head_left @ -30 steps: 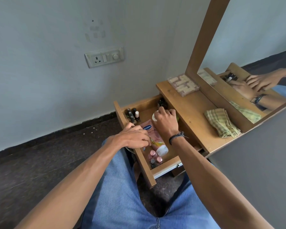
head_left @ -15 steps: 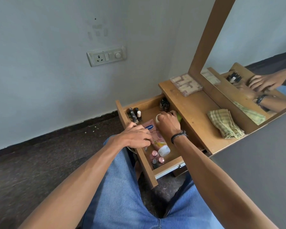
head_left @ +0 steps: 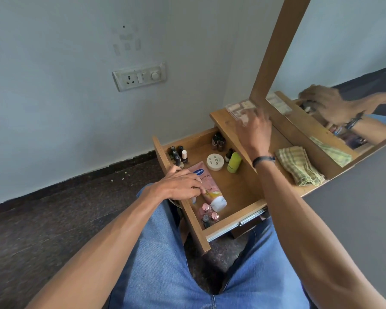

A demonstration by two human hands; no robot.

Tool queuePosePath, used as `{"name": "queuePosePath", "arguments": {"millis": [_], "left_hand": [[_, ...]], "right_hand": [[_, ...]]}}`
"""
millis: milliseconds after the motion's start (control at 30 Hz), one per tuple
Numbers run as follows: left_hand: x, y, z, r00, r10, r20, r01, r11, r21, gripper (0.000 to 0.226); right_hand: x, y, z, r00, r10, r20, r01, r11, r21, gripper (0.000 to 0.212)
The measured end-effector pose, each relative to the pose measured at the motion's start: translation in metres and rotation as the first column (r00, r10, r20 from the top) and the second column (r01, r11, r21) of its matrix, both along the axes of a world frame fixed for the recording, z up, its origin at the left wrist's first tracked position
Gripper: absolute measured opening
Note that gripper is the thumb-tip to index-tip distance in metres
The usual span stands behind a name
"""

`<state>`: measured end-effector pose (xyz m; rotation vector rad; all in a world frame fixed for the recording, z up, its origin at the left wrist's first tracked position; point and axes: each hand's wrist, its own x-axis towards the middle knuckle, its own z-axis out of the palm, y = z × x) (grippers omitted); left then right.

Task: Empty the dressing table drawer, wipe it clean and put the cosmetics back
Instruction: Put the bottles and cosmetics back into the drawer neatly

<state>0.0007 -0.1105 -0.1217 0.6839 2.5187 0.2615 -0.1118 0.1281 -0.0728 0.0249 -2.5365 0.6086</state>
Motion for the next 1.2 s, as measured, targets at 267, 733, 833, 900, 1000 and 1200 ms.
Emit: {"name": "queuePosePath", "arguments": {"millis": [267,733,833,900,1000,1200], "left_hand": [[0.002,0.000,0.006,0.999,0.042,0.029,-0.044,0.997,0.070,0.039],[0.002,0.000,0.004,0.999,0.041,0.030,-0.043,0.997,0.068,0.039],[0.002,0.000,0.004,0.999,0.040,0.028,-0.042,0.996,0.073,0.041],[0.002,-0.001,0.004,0.999,0.044,0.027,-0.046,0.996,0.079,0.041],[0.001,-0.001,0.004,0.998,0.050,0.030,-0.052,0.995,0.084,0.040],[0.002,-0.002,0.005,0.997,0.072,0.036,-0.076,0.990,0.120,0.039]], "right_hand": [[-0.037,0.041,-0.017,0.874,-0.049,0.483,0.048,0.999,0.015,0.067],[-0.041,0.044,0.006,0.866,0.001,0.500,0.020,0.999,-0.036,0.058],[-0.040,0.047,0.008,0.862,-0.003,0.507,-0.005,1.000,0.014,0.054],[-0.037,0.047,0.008,0.859,-0.003,0.512,-0.019,0.999,0.039,0.053],[-0.035,0.045,0.006,0.859,-0.002,0.512,0.008,1.000,-0.010,0.056],[-0.030,0.034,-0.002,0.883,0.005,0.469,0.073,0.986,-0.148,0.059]]}}
